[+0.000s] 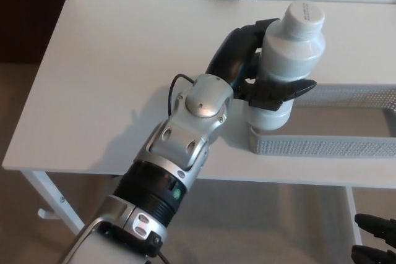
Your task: The robot walk up to a desk on which a bottle is kept on the left hand side and a container is kept on the right hand side. The robot uses its left hand to pick up the bottle and places it in the container.
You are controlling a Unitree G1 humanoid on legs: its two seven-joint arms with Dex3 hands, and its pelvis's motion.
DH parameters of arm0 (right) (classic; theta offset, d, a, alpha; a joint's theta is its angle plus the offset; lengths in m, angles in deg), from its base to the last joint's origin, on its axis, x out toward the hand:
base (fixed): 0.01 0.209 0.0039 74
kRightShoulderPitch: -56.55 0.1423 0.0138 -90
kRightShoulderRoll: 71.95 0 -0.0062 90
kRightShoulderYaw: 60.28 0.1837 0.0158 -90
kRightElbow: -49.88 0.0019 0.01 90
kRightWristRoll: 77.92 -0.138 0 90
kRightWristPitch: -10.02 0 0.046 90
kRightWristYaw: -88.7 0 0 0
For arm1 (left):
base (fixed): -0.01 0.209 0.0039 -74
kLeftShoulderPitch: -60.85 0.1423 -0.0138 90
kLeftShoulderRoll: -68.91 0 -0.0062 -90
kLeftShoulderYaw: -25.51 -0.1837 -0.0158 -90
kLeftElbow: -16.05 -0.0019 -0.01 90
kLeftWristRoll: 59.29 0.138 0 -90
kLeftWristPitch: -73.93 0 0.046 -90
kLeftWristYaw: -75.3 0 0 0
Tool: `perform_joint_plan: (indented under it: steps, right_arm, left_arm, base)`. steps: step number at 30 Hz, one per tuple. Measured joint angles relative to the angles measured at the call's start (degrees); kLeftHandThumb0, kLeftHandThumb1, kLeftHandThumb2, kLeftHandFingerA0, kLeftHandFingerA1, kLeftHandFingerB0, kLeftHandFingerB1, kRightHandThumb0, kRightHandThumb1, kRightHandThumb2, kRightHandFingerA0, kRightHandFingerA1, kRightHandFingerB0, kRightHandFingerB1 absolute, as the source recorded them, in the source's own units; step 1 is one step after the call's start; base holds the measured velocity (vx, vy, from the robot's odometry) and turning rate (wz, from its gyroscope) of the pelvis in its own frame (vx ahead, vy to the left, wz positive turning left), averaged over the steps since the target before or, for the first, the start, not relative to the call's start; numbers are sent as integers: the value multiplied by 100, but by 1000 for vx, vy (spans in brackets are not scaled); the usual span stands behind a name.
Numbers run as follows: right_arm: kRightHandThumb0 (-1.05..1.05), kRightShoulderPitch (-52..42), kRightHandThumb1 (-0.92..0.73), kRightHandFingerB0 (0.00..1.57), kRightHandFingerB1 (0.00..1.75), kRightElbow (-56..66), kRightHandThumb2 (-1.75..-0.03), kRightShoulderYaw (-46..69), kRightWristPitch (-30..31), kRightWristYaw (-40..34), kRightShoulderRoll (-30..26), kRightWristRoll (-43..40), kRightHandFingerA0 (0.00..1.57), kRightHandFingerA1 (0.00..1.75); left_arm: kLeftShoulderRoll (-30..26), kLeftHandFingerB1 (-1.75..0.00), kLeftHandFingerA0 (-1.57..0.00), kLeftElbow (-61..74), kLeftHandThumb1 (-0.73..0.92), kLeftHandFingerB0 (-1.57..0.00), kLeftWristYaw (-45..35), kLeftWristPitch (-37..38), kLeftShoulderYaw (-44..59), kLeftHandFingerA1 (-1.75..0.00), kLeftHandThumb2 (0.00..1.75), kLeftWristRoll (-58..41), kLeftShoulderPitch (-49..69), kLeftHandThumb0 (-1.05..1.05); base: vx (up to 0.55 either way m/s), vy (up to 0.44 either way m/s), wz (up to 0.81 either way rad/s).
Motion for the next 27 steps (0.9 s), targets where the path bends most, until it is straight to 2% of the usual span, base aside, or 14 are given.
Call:
perform_joint_plan:
  steps: [6, 9, 10, 12, 13, 16, 17, 27]
  right_arm:
    - [-70, 4, -51, 46, 42, -1, -57, -2, -17, 1, 0, 6, 45, 54]
    - [-69, 4, -51, 46, 42, -2, -57, -13, -30, 0, 0, 17, 45, 54]
    - [-67, 4, -52, 46, 40, -2, -57, -24, -37, 0, 0, 28, 45, 51]
    - [-67, 4, -52, 47, 40, -2, -57, -24, -37, 0, 0, 28, 46, 50]
    - [-67, 4, -53, 47, 40, -2, -58, -34, -45, 0, 0, 35, 46, 51]
    - [-67, 4, -52, 47, 40, -2, -57, -47, -49, -1, 0, 41, 46, 51]
    - [-66, 4, -52, 48, 41, -1, -57, -60, -50, -2, 0, 43, 47, 54]
    - [-66, 4, -52, 48, 42, -1, -57, -96, -65, -2, 2, 44, 47, 53]
  left_arm:
    - [0, -113, -110, -68, 69, -86, -21, 108, 11, -135, 87, -76, -1, -19]
    - [0, -113, -111, -85, 71, -85, -22, 124, 6, -136, 84, -84, -5, -20]
    - [0, -107, -111, -99, 73, -83, -22, 143, -4, -135, 78, -88, -9, -18]
    - [0, -110, -110, -99, 72, -83, -22, 143, -4, -138, 75, -88, -9, -20]
    - [0, -110, -112, -122, 69, -86, -22, 163, -19, -135, 84, -91, -20, -19]
    - [0, -110, -111, -190, 69, -87, -25, 164, -36, -136, 84, -97, -79, -19]
    - [0, -101, -122, -223, 57, -91, -25, 164, -49, -122, 108, -97, -110, -19]
    - [0, -103, -120, -454, 57, -92, -22, 163, -138, -121, 111, -96, -302, -19]
  base:
    - [0, 0, 0]
    - [0, 0, 0]
    - [0, 0, 0]
    - [0, 0, 0]
    - [0, 0, 0]
    - [0, 0, 0]
    - [0, 0, 0]
    - [0, 0, 0]
